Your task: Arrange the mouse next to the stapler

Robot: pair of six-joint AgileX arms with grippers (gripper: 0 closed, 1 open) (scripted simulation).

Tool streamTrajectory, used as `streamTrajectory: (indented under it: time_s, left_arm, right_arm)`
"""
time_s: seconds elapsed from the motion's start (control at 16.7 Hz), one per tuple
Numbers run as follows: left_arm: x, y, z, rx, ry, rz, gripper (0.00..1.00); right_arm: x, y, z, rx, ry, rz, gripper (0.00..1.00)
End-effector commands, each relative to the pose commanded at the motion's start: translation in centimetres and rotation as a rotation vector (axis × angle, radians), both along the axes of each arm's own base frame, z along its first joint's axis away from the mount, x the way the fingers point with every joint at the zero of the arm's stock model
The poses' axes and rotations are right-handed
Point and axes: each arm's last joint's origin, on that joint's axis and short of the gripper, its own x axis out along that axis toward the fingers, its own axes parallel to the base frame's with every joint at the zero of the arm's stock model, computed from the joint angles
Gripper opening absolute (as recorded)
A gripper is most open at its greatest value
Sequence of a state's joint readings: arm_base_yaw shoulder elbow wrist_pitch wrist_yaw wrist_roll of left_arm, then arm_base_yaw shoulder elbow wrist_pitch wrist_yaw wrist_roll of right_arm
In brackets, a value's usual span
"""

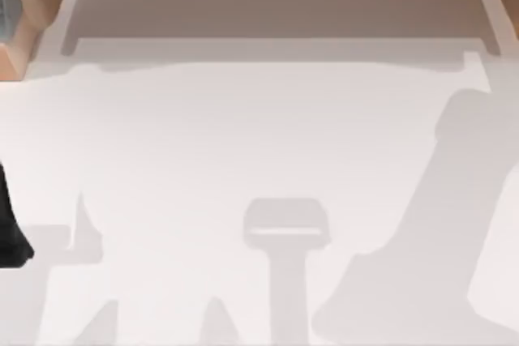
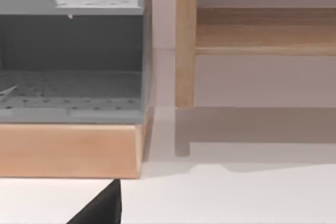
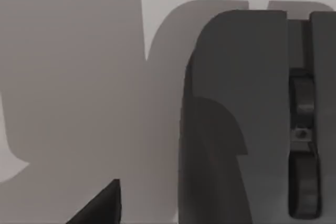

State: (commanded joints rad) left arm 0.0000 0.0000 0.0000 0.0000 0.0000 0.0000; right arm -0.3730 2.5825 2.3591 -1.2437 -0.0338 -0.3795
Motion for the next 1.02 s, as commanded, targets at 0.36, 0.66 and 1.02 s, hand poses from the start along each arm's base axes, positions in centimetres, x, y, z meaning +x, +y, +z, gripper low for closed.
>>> streamTrajectory:
  time_s: [0.36, 0.66, 1.02]
  left_arm:
    - [0.0, 0.0, 0.0, 0.0, 0.0, 0.0, 1.0]
    - [0.0, 0.0, 0.0, 0.0, 0.0, 0.0, 1.0]
    - [0.0, 0.0, 0.0, 0.0, 0.0, 0.0, 1.0]
  right_arm:
    - [0.2, -0.1, -1.5, 0.004, 0.007, 0.001, 1.0]
    - [0.2, -0.1, -1.5, 0.004, 0.007, 0.001, 0.77]
    - [0.2, -0.1, -1.5, 0.004, 0.007, 0.001, 0.32]
